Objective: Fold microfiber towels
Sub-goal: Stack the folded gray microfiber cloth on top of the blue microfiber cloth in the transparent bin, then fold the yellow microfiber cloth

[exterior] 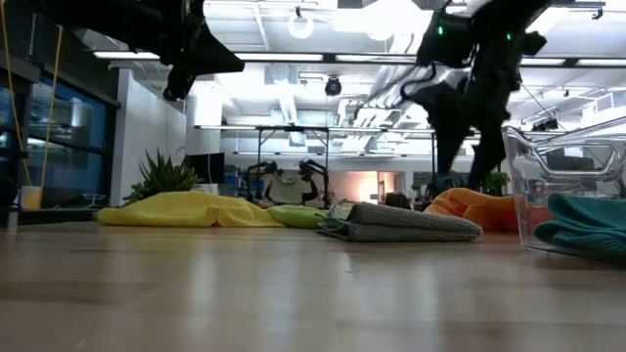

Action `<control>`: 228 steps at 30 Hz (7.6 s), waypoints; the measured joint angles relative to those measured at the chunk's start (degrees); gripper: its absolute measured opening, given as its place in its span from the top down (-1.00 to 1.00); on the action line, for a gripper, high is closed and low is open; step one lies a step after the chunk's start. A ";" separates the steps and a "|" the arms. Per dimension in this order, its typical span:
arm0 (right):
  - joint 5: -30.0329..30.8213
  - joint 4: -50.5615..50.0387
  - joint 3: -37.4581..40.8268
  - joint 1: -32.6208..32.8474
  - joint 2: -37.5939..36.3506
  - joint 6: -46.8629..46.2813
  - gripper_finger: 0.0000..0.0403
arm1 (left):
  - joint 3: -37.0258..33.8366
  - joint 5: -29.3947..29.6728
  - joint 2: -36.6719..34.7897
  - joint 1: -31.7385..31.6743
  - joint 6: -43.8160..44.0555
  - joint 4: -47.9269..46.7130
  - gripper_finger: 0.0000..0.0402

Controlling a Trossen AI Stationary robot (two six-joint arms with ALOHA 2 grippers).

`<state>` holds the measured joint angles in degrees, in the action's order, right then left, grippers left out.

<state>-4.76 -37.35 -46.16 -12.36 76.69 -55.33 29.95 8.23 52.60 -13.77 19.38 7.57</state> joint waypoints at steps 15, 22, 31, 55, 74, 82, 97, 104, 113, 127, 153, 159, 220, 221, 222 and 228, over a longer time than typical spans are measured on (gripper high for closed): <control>-1.74 24.73 7.62 -0.36 13.39 -1.28 -0.23 | 0.00 0.01 -0.02 -0.06 2.29 0.06 1.00; 0.94 23.52 4.83 1.50 15.64 -0.11 -0.22 | 0.00 0.04 -0.02 -0.08 2.98 0.02 1.00; 6.50 21.60 4.36 3.14 17.63 -2.74 0.39 | 0.00 0.11 0.00 -0.08 2.52 0.02 1.00; 4.92 12.27 4.81 3.86 -3.95 -2.03 1.00 | 0.00 0.02 0.00 -0.08 1.00 0.04 1.00; 8.89 -21.59 -20.76 18.51 -20.99 -6.89 1.00 | 0.00 0.27 -0.01 -0.08 -0.59 0.44 1.00; 11.65 -30.74 -25.40 35.46 -20.89 -25.43 1.00 | 0.00 0.28 -0.01 -0.08 -0.55 0.52 1.00; 20.07 -32.32 -24.41 64.41 -10.76 -61.31 1.00 | 0.00 0.35 0.00 -0.06 -0.53 3.43 1.00; 26.32 -18.49 -18.00 64.80 -7.25 -67.44 1.00 | 0.00 0.35 -0.02 -0.08 -0.53 3.44 1.00; 21.81 -12.98 -11.70 60.34 -4.63 -68.32 1.00 | 0.00 -0.52 0.00 -0.06 0.66 3.43 1.00; 13.14 -25.14 -13.46 59.32 -7.01 -69.36 1.00 | 0.00 -0.63 -0.01 -0.07 1.53 3.43 1.00; 15.69 -9.93 -2.71 58.19 -7.00 -69.36 1.00 | 0.00 -0.44 -0.02 -0.08 1.48 3.43 1.00; 12.75 -10.55 0.22 57.07 -6.99 -69.79 1.00 | 0.00 -0.05 -0.01 -0.08 1.47 3.43 1.00; 12.21 65.77 7.40 3.32 -12.05 26.94 -0.23 | 7.68 -6.63 -0.02 2.00 -12.82 11.13 1.00; 12.22 65.51 7.30 3.32 -12.05 28.11 -0.23 | 8.02 -6.30 -0.02 2.24 -13.46 9.86 1.00; 12.22 65.42 7.28 3.32 -12.05 28.98 -0.23 | 8.12 -6.21 -0.01 2.36 -13.94 9.19 1.00; 12.23 63.25 7.26 3.34 -12.05 29.89 -0.23 | 8.13 -4.46 -0.02 2.41 -14.06 8.90 1.00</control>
<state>7.46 25.90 -38.89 -9.02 64.64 -25.44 38.09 3.77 52.58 -11.35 5.32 16.47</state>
